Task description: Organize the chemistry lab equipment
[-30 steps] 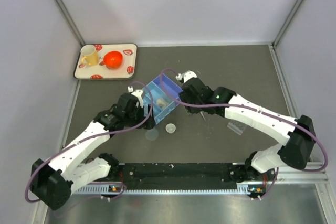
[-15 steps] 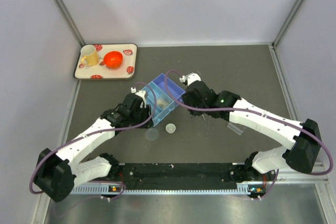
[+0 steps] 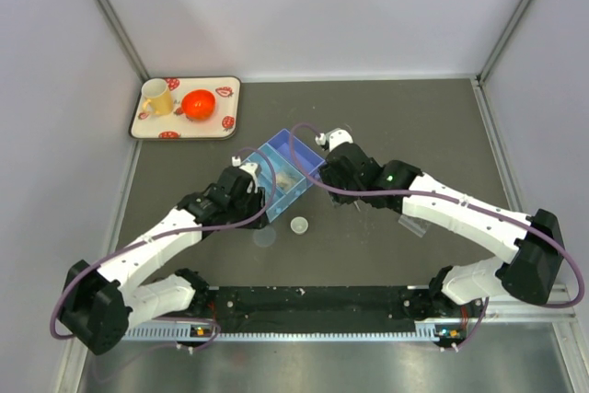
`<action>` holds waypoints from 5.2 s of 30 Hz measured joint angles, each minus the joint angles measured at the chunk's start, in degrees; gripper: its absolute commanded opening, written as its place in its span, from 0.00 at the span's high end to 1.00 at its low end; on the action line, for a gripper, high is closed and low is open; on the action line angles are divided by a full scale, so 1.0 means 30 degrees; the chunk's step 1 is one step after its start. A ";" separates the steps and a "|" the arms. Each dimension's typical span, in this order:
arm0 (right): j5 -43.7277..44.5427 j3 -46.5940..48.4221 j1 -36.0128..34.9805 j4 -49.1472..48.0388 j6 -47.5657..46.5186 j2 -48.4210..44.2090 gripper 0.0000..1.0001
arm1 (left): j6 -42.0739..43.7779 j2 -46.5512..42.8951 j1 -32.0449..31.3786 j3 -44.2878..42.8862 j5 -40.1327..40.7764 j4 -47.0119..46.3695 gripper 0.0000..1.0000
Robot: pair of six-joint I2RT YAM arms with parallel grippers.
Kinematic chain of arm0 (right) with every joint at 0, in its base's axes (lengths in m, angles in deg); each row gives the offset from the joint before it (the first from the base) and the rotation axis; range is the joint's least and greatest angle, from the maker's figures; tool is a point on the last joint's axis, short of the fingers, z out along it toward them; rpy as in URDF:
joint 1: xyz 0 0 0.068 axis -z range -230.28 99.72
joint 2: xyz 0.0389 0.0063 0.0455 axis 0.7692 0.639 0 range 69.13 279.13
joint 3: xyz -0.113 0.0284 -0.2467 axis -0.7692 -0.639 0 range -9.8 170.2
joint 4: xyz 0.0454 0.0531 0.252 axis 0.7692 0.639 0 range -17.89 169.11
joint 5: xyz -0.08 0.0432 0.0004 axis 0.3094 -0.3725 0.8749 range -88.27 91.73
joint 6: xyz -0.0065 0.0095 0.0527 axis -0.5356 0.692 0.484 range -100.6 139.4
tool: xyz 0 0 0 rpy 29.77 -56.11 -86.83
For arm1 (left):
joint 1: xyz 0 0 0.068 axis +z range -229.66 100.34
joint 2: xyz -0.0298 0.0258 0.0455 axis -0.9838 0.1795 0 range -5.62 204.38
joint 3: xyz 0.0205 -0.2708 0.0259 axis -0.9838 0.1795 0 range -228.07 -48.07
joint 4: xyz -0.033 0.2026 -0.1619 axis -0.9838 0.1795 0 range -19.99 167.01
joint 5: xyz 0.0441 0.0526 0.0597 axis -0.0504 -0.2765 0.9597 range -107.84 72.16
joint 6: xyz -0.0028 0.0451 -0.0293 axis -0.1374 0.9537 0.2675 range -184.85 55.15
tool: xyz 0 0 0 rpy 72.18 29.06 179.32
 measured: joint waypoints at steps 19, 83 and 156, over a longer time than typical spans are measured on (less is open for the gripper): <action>-0.0459 -0.0590 -0.0007 -0.0160 0.0357 -0.0532 0.47 | 0.0029 -0.0954 -0.0430 0.0007 0.0517 0.0940 0.91; -1.1825 -0.9704 -0.0073 -1.3835 1.3282 -1.1890 1.00 | -0.7650 -0.6878 -0.0423 -0.0670 -1.2211 -0.9704 0.02; -0.0765 0.4699 0.2841 -0.8255 1.0739 1.1285 0.78 | 0.0452 -0.9573 -0.0430 -0.3905 -0.5872 0.2390 0.02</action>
